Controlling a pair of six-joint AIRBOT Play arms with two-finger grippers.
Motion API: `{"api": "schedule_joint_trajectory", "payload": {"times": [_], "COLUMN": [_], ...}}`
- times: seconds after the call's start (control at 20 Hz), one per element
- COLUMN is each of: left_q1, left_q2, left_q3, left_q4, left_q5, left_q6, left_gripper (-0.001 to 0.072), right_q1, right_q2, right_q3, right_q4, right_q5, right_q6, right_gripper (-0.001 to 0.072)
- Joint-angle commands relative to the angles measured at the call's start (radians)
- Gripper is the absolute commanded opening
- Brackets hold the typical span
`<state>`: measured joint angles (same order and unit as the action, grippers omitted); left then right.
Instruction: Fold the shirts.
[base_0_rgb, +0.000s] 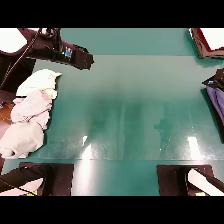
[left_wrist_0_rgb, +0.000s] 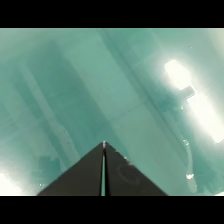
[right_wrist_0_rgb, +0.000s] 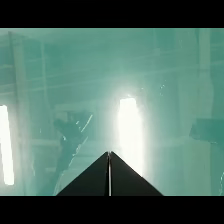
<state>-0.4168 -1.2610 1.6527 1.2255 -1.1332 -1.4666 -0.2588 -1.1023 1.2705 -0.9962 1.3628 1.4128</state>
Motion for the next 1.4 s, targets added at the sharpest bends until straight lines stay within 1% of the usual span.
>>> {"api": "schedule_joint_trajectory", "payload": {"times": [0.0,0.55,0.65,0.7,0.75,0.8,0.85,0.9,0.95,1.2,1.35], "left_q1": [0.0,0.0,0.0,0.0,0.0,0.003,0.014,0.038,0.08,0.35,0.471], "left_q2": [0.0,0.0,0.0,0.0,0.0,-0.005,-0.018,-0.035,-0.061,-0.248,-0.373], "left_q3": [0.0,0.0,0.0,0.0,0.0,0.0,0.0,0.0,-0.001,-0.002,-0.002], "left_q4": [0.001,-0.003,0.0,0.044,0.14,0.25,0.379,0.48,0.541,0.551,0.497], "left_q5": [0.0,0.004,0.044,0.072,0.086,0.087,0.083,0.07,0.061,0.047,0.072], "left_q6": [0.0,-0.001,0.005,0.009,0.008,-0.013,-0.055,-0.08,-0.098,-0.108,-0.108], "left_gripper": [0.0025,0.0025,0.0026,0.0028,0.028,0.0575,0.0603,0.0603,0.0603,0.0604,0.0605], "right_q1": [0.003,0.003,0.003,0.003,0.003,0.003,0.003,0.003,0.003,0.003,0.003], "right_q2": [0.0,0.0,0.0,0.0,0.0,0.0,0.0,0.0,0.0,0.0,0.0], "right_q3": [0.0,0.0,0.0,0.0,0.0,0.0,0.0,0.0,0.0,-0.001,-0.001], "right_q4": [0.002,0.002,0.002,0.002,0.002,0.002,0.002,0.002,0.002,0.002,0.002], "right_q5": [0.003,0.009,0.009,0.009,0.009,0.009,0.008,0.008,0.009,0.032,0.049], "right_q6": [0.0,0.0,0.0,0.0,0.0,0.0,0.0,0.0,0.0,0.0,0.0], "right_gripper": [0.0019,0.0019,0.0019,0.0019,0.0019,0.0018,0.0019,0.0019,0.0019,0.0019,0.0019]}}
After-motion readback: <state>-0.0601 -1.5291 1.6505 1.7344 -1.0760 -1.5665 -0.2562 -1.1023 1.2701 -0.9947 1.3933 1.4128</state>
